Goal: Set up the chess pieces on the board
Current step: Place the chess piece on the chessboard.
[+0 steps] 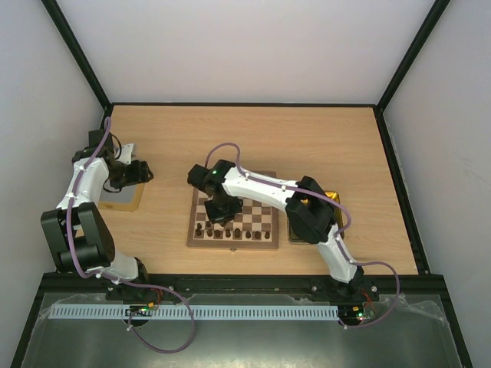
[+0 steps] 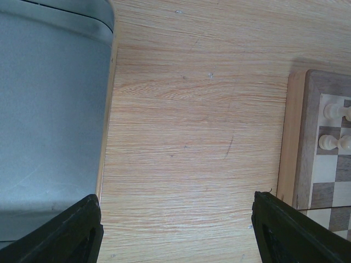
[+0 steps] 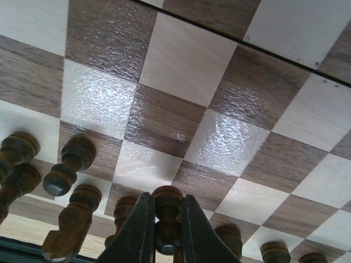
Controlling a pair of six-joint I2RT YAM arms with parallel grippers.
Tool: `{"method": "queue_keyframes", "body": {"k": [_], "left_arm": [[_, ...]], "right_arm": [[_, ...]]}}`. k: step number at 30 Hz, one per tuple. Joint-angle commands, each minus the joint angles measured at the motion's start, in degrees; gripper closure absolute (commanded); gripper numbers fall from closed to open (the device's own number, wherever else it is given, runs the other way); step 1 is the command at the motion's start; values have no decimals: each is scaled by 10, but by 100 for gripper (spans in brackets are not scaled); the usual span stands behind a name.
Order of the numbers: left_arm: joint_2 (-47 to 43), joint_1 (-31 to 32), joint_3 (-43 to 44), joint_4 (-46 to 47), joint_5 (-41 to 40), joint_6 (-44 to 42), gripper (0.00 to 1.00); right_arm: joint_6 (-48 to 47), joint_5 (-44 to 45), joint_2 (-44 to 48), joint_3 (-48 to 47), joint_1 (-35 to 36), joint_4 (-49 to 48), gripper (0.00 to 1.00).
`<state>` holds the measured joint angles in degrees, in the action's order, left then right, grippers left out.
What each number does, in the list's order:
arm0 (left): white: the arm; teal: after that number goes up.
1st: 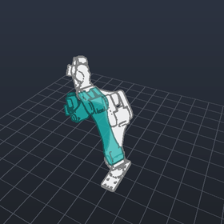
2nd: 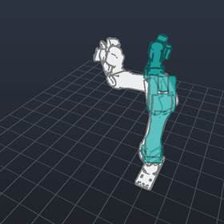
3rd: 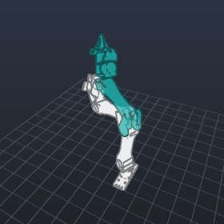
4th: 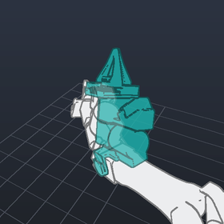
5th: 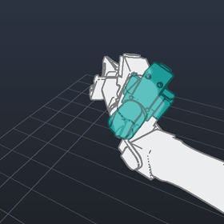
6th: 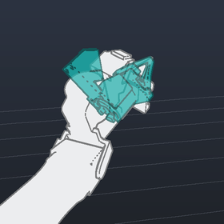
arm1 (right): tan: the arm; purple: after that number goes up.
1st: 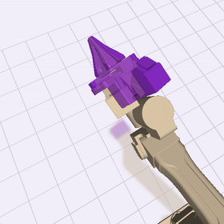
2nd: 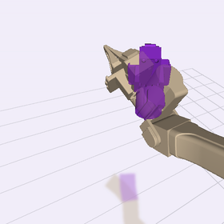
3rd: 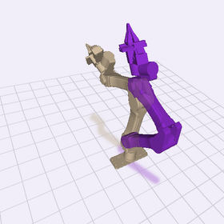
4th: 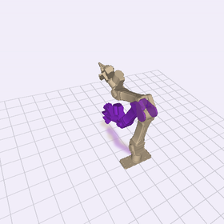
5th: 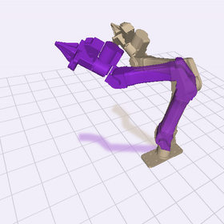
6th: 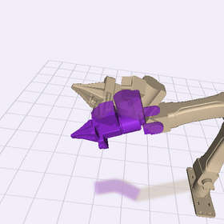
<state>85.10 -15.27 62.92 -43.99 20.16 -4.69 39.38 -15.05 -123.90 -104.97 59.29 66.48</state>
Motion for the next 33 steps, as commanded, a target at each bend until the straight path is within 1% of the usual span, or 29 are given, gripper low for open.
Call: {"method": "queue_keyframes", "body": {"k": [1, 25, 33], "left_arm": [[-4, 1, -9, 0, 9, 4, 25], [-13, 2, -10, -1, 9, 4, 25], [-15, 2, -12, 0, 7, 4, 25]], "right_arm": [[-7, -3, -16, -11, 8, 6, 94], [-6, -3, -36, -35, 9, 2, 94], [-5, -6, -38, -37, 11, 1, 90]]}}
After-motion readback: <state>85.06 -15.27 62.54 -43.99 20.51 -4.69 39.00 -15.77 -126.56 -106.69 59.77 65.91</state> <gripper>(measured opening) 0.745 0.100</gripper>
